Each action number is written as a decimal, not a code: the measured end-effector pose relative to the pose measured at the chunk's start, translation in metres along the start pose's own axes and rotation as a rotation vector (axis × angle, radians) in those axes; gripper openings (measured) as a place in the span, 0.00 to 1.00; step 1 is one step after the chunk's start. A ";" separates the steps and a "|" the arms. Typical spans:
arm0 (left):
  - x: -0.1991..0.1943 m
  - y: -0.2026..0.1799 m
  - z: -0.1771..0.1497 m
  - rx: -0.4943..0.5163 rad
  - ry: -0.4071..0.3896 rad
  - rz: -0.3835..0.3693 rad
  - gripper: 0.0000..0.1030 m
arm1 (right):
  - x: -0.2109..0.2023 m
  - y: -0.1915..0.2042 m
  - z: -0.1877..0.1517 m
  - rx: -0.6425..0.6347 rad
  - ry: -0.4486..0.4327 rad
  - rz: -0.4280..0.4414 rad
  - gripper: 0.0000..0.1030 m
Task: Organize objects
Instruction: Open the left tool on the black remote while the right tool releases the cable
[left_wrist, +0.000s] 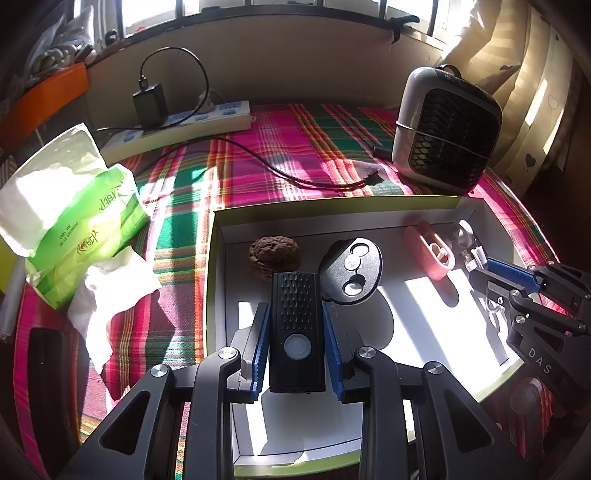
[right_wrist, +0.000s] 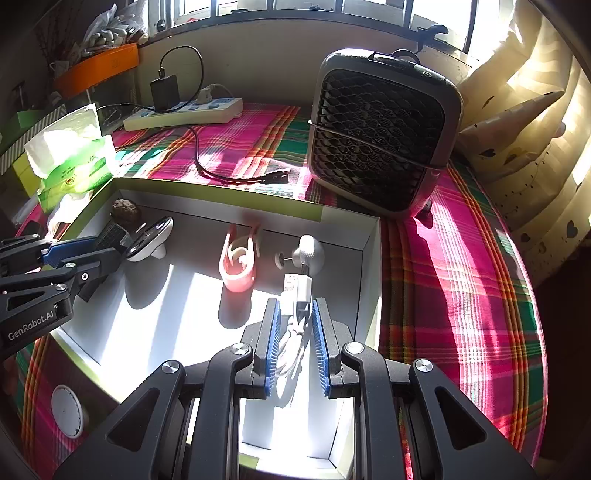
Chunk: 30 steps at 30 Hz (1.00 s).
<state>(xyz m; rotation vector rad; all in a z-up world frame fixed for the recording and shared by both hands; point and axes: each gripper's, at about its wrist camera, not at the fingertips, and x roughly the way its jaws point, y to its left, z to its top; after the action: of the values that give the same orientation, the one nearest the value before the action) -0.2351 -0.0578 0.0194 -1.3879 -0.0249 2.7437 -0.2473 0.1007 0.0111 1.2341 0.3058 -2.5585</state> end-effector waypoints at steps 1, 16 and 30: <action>0.000 0.000 0.000 -0.002 0.000 -0.001 0.25 | 0.000 0.000 0.000 0.000 0.000 0.000 0.18; -0.003 -0.002 0.001 -0.013 -0.007 -0.021 0.33 | -0.005 0.000 0.000 0.015 -0.015 0.001 0.29; -0.017 0.002 -0.002 -0.034 -0.038 -0.009 0.40 | -0.017 0.001 -0.004 0.034 -0.036 0.004 0.34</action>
<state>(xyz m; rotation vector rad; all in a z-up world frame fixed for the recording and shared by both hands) -0.2231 -0.0611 0.0316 -1.3404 -0.0797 2.7745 -0.2336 0.1036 0.0217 1.1971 0.2533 -2.5894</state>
